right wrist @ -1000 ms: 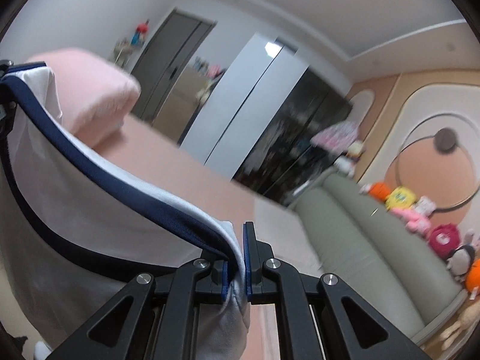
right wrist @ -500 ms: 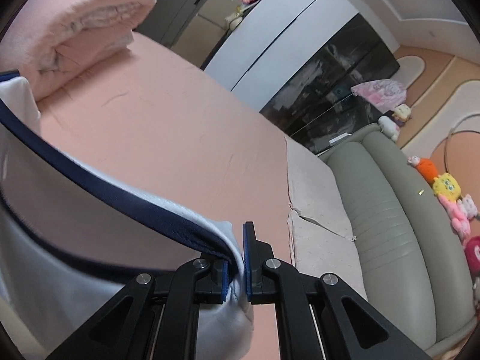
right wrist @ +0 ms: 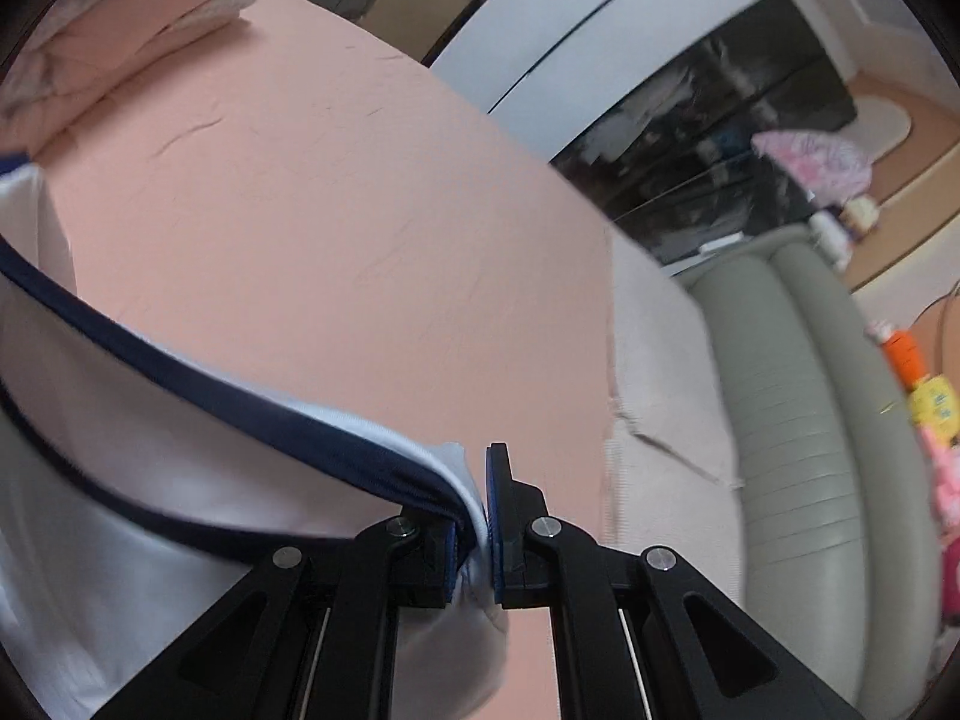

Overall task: Fold clothes
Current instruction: 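Lay the shirt flat on the bed with both grippers and release the hem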

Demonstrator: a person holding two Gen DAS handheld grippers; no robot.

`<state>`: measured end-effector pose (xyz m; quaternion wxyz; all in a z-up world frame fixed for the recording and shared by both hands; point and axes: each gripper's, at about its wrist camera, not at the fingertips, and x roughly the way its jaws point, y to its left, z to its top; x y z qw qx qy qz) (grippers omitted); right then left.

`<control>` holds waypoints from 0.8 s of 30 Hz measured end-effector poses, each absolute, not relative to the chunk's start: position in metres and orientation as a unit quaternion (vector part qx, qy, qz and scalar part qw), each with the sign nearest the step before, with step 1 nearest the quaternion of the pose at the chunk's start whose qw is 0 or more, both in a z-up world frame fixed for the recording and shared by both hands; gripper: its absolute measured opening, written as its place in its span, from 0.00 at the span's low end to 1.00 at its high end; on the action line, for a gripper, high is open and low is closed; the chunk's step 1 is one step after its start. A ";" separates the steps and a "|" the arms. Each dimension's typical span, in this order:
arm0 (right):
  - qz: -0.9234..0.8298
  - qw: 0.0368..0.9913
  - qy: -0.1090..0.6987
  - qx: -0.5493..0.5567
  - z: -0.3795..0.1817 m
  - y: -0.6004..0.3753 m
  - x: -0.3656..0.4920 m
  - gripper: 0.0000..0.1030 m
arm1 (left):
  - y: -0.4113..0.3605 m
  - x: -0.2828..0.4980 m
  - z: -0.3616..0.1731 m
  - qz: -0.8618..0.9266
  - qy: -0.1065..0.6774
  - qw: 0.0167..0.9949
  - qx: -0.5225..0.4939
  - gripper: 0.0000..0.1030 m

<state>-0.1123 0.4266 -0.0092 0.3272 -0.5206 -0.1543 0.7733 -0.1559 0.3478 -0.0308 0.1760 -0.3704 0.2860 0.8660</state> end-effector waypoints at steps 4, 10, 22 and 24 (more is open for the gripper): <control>0.777 0.334 -0.056 -0.530 -0.013 0.456 -0.141 0.04 | 0.364 -0.163 -0.035 0.869 0.317 0.161 -0.344 0.09; 0.756 0.284 0.108 -0.580 -0.043 0.493 -0.167 0.19 | 0.372 -0.185 -0.055 0.815 0.210 0.256 -0.476 0.11; 0.839 0.215 0.312 -0.391 -0.021 0.516 -0.112 0.79 | 0.348 -0.186 -0.060 0.829 0.111 0.239 -0.493 0.87; 0.826 0.175 0.391 -0.366 -0.024 0.526 -0.105 0.81 | 0.344 -0.196 -0.063 0.809 0.062 0.248 -0.529 0.87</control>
